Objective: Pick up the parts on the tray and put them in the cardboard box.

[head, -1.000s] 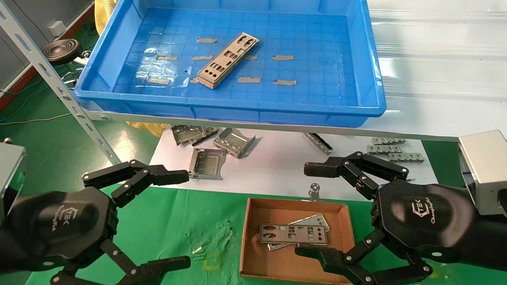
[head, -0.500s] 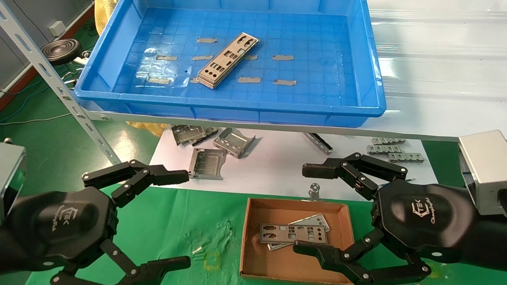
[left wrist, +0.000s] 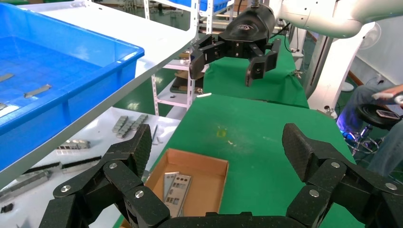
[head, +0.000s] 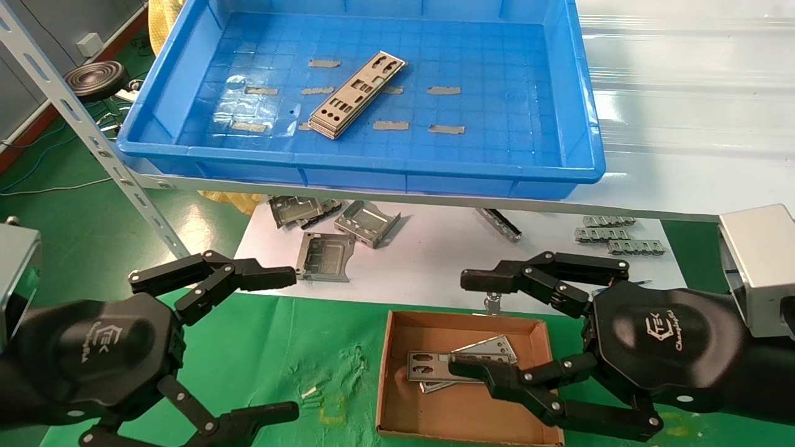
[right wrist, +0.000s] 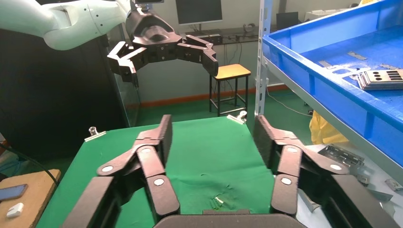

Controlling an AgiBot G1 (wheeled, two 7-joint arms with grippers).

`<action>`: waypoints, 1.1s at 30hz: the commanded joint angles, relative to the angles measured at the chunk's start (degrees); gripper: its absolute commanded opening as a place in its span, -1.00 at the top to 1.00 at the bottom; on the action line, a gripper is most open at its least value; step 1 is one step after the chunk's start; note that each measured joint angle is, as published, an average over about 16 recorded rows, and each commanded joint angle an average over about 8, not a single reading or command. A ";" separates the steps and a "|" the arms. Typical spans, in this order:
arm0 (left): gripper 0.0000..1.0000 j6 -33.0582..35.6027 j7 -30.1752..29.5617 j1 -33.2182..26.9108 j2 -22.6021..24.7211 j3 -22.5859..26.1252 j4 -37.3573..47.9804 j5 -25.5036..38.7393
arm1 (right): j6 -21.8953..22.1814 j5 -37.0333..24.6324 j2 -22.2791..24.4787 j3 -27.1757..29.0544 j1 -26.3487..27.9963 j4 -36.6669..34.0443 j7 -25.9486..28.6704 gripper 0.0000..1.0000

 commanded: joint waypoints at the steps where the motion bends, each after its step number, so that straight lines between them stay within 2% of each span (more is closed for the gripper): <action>1: -1.00 0.00 0.00 0.00 0.00 0.00 0.00 0.00 | 0.00 0.00 0.00 0.00 0.00 0.00 0.00 1.00; 17: -1.00 -0.08 -0.04 -0.08 0.01 -0.04 -0.02 0.00 | 0.00 0.00 0.00 0.00 0.00 0.00 0.00 1.00; 21: -1.00 -1.31 -0.89 -1.74 0.44 0.19 -0.06 0.96 | 0.00 0.00 0.00 0.00 0.00 0.00 0.00 1.00; 27: -1.00 -7.51 -3.66 -9.98 3.92 2.04 1.09 7.46 | 0.00 0.00 0.00 0.00 0.00 0.00 0.00 1.00; 33: -1.00 -12.99 -6.26 -23.56 12.93 7.37 9.40 18.49 | 0.00 0.00 0.00 0.00 0.00 0.00 0.00 1.00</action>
